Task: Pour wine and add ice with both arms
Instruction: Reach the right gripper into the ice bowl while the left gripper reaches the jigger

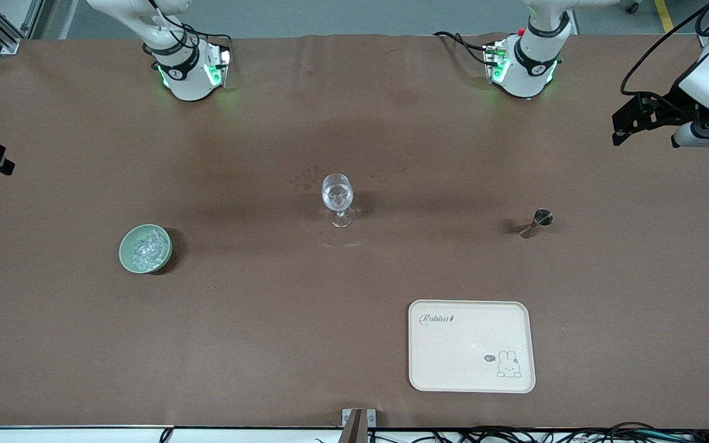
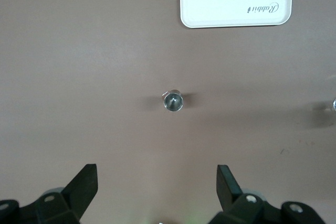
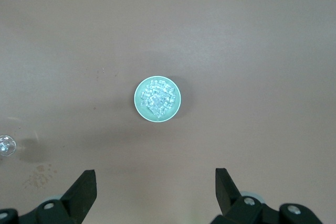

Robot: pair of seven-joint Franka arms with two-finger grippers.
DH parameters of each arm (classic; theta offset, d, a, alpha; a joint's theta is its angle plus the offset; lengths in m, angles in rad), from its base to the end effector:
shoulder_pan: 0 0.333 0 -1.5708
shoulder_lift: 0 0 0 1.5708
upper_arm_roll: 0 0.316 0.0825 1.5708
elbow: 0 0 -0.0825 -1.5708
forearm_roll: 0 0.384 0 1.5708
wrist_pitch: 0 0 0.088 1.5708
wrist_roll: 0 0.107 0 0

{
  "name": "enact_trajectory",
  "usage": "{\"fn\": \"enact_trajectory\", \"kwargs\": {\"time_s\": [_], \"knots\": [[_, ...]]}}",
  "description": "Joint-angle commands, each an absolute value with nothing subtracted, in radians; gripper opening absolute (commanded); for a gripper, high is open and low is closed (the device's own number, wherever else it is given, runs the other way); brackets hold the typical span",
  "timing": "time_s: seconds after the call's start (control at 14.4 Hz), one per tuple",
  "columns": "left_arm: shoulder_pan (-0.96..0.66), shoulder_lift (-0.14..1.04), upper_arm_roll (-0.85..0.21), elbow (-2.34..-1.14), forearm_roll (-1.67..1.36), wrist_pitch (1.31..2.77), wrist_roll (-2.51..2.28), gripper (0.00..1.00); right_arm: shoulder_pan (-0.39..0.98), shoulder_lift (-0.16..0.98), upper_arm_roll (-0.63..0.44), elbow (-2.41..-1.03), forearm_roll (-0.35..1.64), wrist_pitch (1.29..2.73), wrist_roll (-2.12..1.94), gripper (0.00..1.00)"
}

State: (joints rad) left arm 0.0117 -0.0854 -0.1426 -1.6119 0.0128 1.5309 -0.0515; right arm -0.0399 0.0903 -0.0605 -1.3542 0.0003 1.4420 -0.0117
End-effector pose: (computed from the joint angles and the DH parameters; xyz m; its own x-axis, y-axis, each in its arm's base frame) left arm 0.5192 -0.0705 0.6472 0.9969 -0.0784 0.0048 -0.0782 -0.9966 -0.0247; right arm 0.5662 -0.0551 0.6634 0.9961 -0.0883 -0.0024 -0.0883 -0.9961 0.0051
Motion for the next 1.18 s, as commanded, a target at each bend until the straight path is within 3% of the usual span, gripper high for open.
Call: {"fn": "enact_trajectory", "kwargs": {"time_s": [0.0, 0.35, 0.62, 1.11], "knots": [[0.017, -0.103, -0.140, -1.629, 0.000, 1.539, -0.055, 1.00, -0.051, 0.081, -0.051, -1.368, 0.011, 1.447, 0.000, 1.00], [0.107, -0.026, -0.138, -1.540, 0.008, 1.540, -0.035, 1.00, -0.048, 0.081, -0.052, -1.370, 0.011, 1.440, 0.000, 1.00], [0.178, 0.023, -0.137, -1.540, 0.003, 1.546, -0.060, 1.00, -0.037, 0.081, -0.052, -1.445, 0.011, 1.468, 0.000, 1.00], [0.345, 0.253, -0.138, -1.537, -0.164, 1.560, -0.227, 1.00, -0.028, 0.084, -0.049, -1.871, 0.015, 1.900, -0.002, 1.00]]}}
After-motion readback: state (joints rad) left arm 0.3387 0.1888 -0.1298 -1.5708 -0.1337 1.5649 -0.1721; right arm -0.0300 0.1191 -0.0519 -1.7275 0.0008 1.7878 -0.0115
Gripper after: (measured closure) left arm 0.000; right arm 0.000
